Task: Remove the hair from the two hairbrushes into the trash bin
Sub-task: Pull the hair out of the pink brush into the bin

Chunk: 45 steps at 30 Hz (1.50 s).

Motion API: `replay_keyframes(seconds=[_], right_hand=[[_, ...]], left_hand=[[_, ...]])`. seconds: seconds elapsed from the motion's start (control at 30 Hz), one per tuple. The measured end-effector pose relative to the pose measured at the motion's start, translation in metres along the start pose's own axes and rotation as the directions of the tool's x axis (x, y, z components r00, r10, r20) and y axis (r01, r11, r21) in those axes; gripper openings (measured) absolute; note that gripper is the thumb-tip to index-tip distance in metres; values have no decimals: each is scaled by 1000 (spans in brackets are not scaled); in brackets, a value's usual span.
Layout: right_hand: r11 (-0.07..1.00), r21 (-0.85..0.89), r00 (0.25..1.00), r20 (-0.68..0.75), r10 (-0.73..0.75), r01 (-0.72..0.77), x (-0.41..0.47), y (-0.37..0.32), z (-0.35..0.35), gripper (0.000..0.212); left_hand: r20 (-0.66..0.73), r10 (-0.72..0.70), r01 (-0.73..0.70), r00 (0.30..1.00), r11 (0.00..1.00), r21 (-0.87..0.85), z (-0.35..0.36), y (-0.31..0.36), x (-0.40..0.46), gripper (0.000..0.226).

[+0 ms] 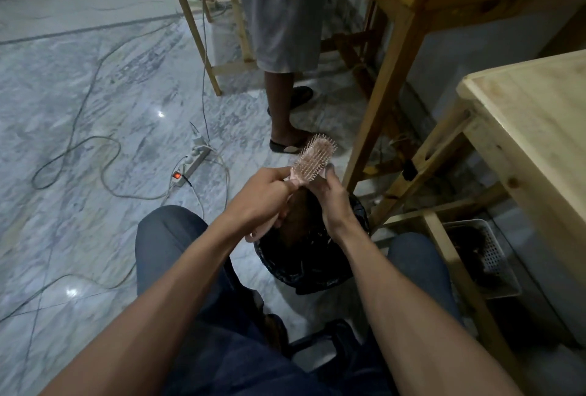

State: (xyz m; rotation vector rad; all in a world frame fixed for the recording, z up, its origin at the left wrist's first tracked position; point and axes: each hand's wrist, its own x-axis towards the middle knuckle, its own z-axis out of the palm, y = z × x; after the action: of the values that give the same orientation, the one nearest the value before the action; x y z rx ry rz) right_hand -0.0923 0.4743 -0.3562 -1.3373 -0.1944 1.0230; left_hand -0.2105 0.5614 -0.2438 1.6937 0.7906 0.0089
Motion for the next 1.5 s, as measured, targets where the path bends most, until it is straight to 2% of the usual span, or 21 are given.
replay_keyframes(seconds=[0.1,0.17,0.23,0.3,0.37,0.43,0.53,0.6,0.7,0.83,0.97,1.03,1.1,1.17,1.2,1.23,1.33,1.43,1.5], right_hand=[[997,57,997,-58,54,-50,-9,0,21,78],[997,-79,977,-215,1,-18,-7,7,24,79],[963,-265,915,-398,-67,-45,-8,13,19,74],[908,-386,847,-527,-71,-164,-14,20,6,71],[883,-362,800,-599,24,-298,-19,31,-12,73],[873,-362,842,-532,94,-326,-17,44,-23,78],[905,-333,945,-277,172,-263,-13,45,-21,74],[926,-286,963,-173,205,-248,-12,36,-18,74],[935,-273,973,-97,209,-228,-13,20,-20,77],[924,-276,964,-82,252,-265,-5,14,-28,76],[751,-607,961,-83,265,-260,5,9,-32,62],[720,-650,964,-82,252,-243,3,2,-29,54],[801,-554,973,-119,197,-230,0,-6,-24,48],[945,-219,967,-141,214,-241,-4,-18,-19,46],[975,-57,972,-108,209,-216,-9,-28,-16,47],[984,17,981,-67,180,-179,-13,-38,-16,47],[997,-34,997,-38,66,-68,-21,-61,-15,41],[988,-151,997,-83,0,-13,-23,-66,-15,38],[989,-151,993,-116,-29,11,-25,-66,-18,36]], left_hand=[[-23,15,-16,1000,999,-51,4,6,1,21],[-66,15,-21,998,996,-88,0,8,2,21],[-119,-7,-17,993,981,-195,-7,11,1,21],[-179,-20,-41,984,943,-330,-18,18,-3,18],[-211,8,-88,977,923,-374,-32,29,-7,15],[-203,24,-91,979,941,-325,-41,35,-9,19],[-164,-19,-18,986,974,-224,-32,27,-11,22],[-131,-47,19,990,978,-207,-19,13,-12,20],[-104,-89,62,991,970,-235,-9,-7,-13,21],[-78,-74,55,994,975,-215,-2,-19,-12,21],[-64,-38,26,997,984,-176,2,-15,-10,22],[-78,-24,13,997,991,-132,3,-14,-8,21],[-95,-12,4,995,996,-85,4,-15,-7,19],[-108,2,-6,994,999,-37,6,-15,-7,17],[-113,7,-10,994,1000,-20,7,-16,-6,17],[-117,11,-12,993,1000,-6,9,-17,-7,17],[-132,50,-43,990,998,53,14,-18,-9,17],[-145,125,-101,982,981,166,18,-15,-16,15],[-151,147,-112,977,969,218,19,-14,-21,12]])
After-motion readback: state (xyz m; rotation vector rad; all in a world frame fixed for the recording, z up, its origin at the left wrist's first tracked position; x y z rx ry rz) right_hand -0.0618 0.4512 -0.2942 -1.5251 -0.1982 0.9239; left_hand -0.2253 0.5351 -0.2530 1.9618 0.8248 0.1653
